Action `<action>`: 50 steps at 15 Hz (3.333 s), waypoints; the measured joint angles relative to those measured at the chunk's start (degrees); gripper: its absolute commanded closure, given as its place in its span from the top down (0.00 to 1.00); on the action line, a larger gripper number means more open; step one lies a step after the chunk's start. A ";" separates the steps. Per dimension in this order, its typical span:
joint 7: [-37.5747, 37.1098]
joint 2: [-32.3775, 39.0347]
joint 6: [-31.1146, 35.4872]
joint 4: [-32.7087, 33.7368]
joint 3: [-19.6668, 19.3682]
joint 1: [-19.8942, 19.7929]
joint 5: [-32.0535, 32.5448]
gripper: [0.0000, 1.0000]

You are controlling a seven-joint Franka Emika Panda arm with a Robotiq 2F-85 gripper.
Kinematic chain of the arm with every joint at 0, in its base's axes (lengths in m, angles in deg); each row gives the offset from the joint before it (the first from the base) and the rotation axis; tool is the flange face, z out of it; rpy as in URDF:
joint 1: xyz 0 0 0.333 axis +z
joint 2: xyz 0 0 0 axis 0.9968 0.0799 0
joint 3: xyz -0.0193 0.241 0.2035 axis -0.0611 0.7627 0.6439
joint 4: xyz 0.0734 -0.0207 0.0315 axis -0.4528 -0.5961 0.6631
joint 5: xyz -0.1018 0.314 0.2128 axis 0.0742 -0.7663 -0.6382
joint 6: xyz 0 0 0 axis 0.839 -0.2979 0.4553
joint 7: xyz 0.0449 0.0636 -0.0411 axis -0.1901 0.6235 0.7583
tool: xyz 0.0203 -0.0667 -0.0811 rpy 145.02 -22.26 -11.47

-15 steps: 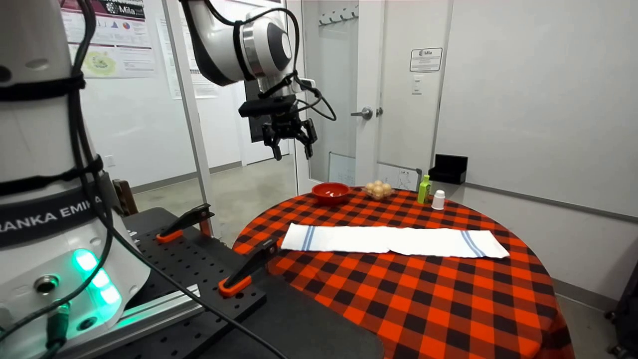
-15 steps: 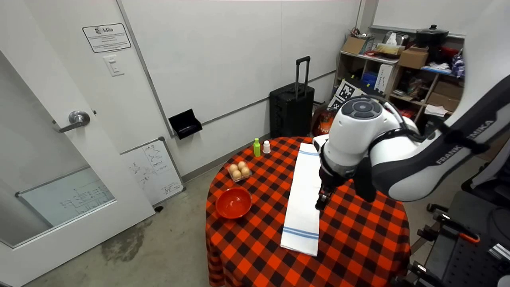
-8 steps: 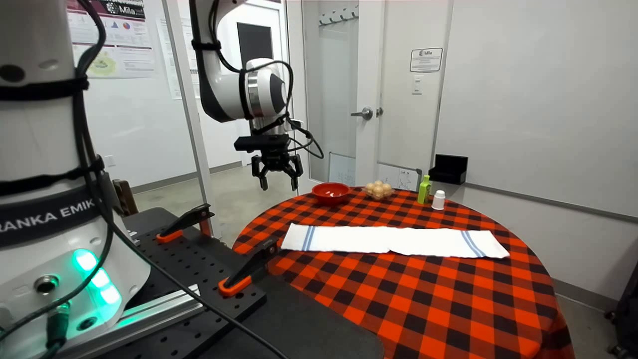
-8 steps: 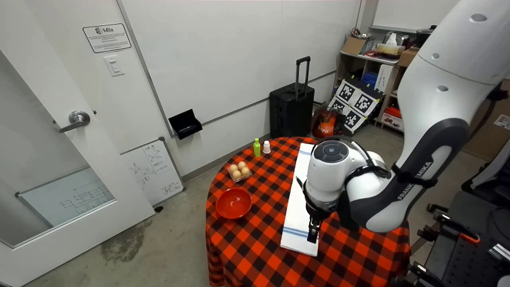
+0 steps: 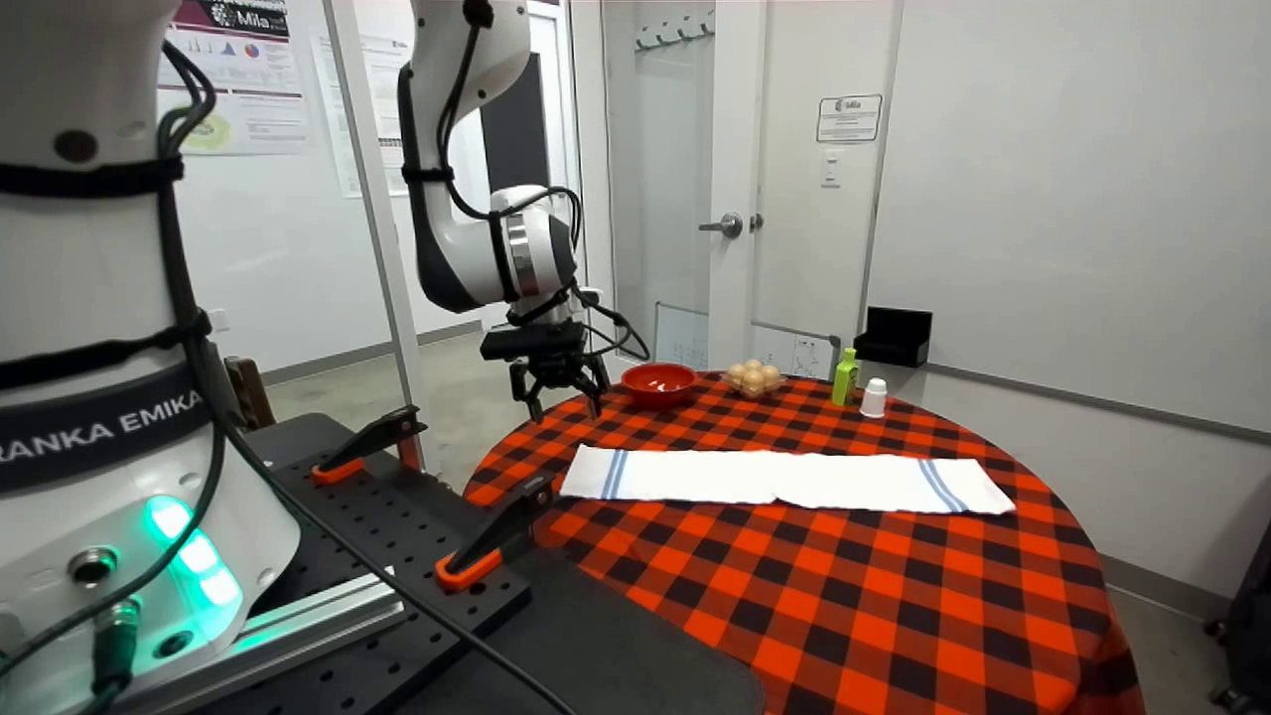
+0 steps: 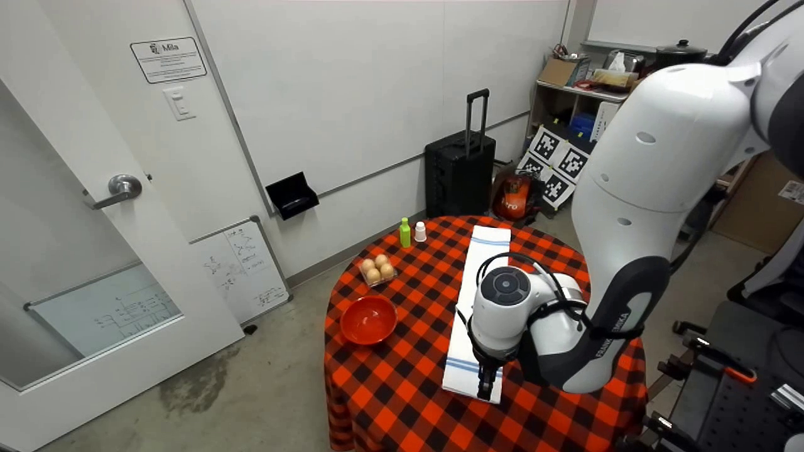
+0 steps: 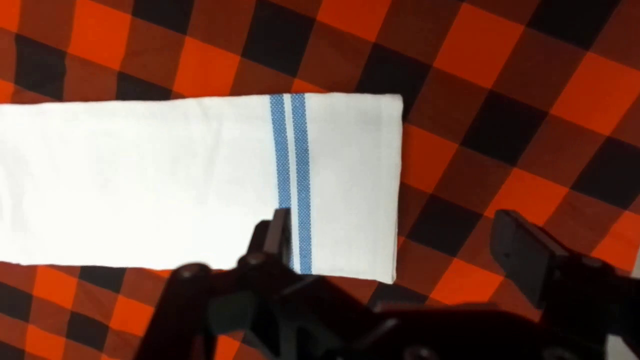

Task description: Fold the towel on the table

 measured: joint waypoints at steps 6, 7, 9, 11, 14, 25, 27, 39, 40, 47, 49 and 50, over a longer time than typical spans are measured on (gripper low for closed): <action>0.03 6.61 0.09 4.29 -4.94 8.46 -8.44 1.00; 0.34 7.36 0.09 4.78 -5.12 9.32 -10.14 1.00; 1.01 8.60 1.11 5.52 -5.18 10.23 -12.75 1.00; 2.22 9.68 2.97 6.00 -5.18 10.46 -14.81 1.00; 4.67 11.12 5.88 6.34 -5.19 10.44 -17.46 1.00; 12.82 17.25 13.26 8.30 -9.54 14.46 -23.67 1.00; 13.64 18.20 13.40 8.64 -10.36 15.62 -24.94 1.00; 14.85 20.40 13.39 9.68 -10.70 16.68 -26.65 0.57; 14.98 20.40 13.39 9.69 -10.65 16.69 -26.65 0.49; 15.93 20.16 13.32 9.70 -10.02 16.25 -26.65 0.00; 16.73 19.02 13.26 9.60 -8.03 14.07 -26.65 0.00; 17.35 18.10 13.25 9.56 -6.32 12.33 -26.60 0.00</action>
